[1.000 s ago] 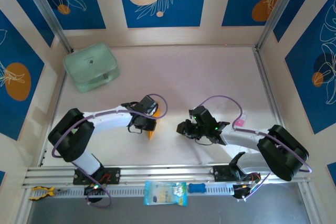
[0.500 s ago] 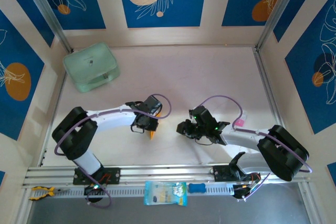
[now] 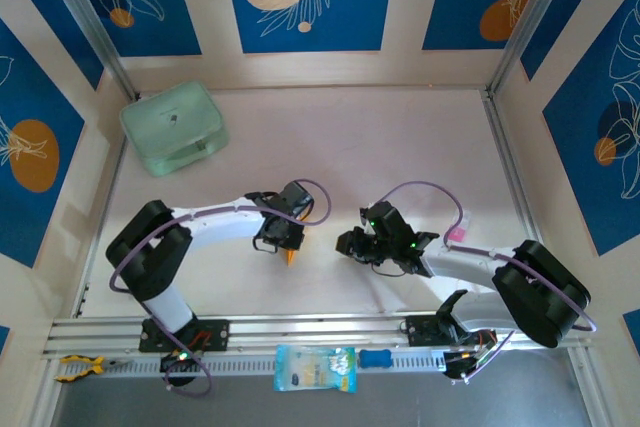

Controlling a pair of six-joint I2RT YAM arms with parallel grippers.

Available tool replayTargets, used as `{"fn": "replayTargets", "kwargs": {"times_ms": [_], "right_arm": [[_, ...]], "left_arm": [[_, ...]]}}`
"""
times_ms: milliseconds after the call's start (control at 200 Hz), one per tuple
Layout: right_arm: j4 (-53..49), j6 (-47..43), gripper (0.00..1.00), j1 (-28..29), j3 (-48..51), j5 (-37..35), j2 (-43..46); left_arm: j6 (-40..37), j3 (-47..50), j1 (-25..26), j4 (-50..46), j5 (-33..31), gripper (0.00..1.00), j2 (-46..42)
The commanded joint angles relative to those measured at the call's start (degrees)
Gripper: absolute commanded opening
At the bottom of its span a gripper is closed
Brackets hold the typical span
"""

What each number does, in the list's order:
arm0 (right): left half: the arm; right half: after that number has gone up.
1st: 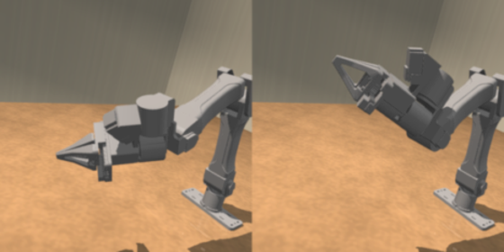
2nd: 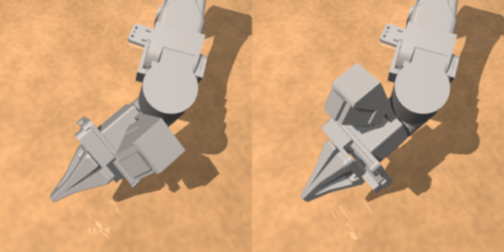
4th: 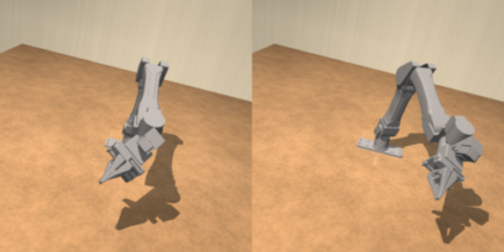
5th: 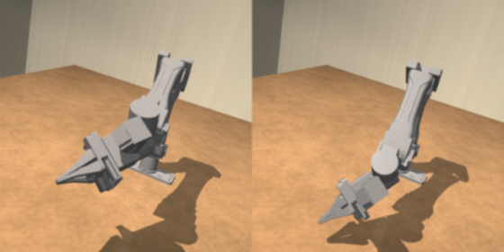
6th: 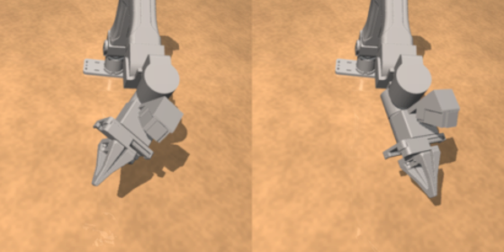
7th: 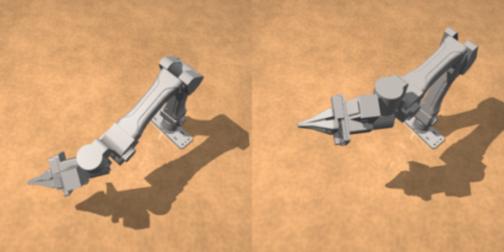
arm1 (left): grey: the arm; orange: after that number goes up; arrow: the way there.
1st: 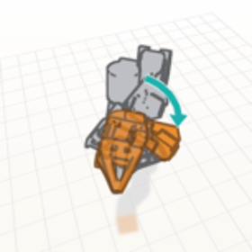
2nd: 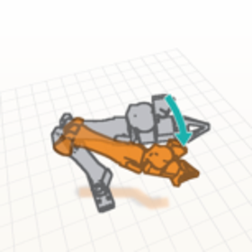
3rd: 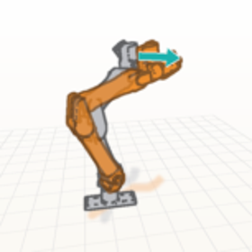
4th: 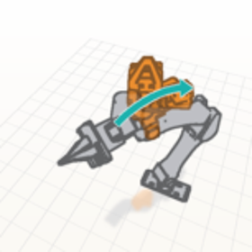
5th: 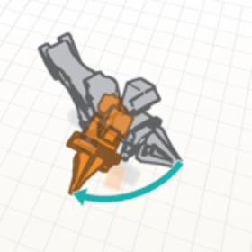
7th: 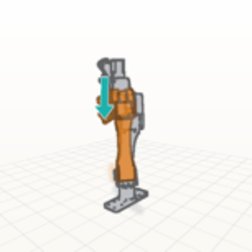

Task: Fold a paper plane with a square sheet of paper (pick it up from the middle)
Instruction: Move the paper plane to the center of the table.

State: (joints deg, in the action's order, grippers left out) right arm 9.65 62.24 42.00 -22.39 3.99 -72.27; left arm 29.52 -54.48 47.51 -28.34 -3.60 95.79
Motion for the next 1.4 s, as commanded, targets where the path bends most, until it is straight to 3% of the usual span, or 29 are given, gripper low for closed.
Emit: {"fn": "replayTargets", "kwargs": {"times_ms": [0,400,890,1060,1395], "right_arm": [[0.5,0.3,0.22,0.0,1.0,-0.6,1.5],[-1.9,-1.2,0.22,-0.3,1.1,-0.8,4.0],[-3.7,-5.8,0.24,-2.7,2.7,2.1,8.8],[-3.3,-6.3,0.24,-4.3,4.8,3.3,11.4],[-6.0,-6.9,0.26,-8.2,7.4,5.7,17.9]], "left_arm": [[-0.6,-1.8,0.9,-2.5,-1.9,0.19,1.2],[1.5,-2.4,1.4,-3.3,-2.1,0.24,3.5],[11.5,-2.6,1.6,-0.7,0.5,0.36,6.7],[14.2,-4.9,3.1,-5.1,-4.8,0.45,7.4],[19.7,-8.5,4.6,-7.7,-5.6,0.45,8.3]]}}
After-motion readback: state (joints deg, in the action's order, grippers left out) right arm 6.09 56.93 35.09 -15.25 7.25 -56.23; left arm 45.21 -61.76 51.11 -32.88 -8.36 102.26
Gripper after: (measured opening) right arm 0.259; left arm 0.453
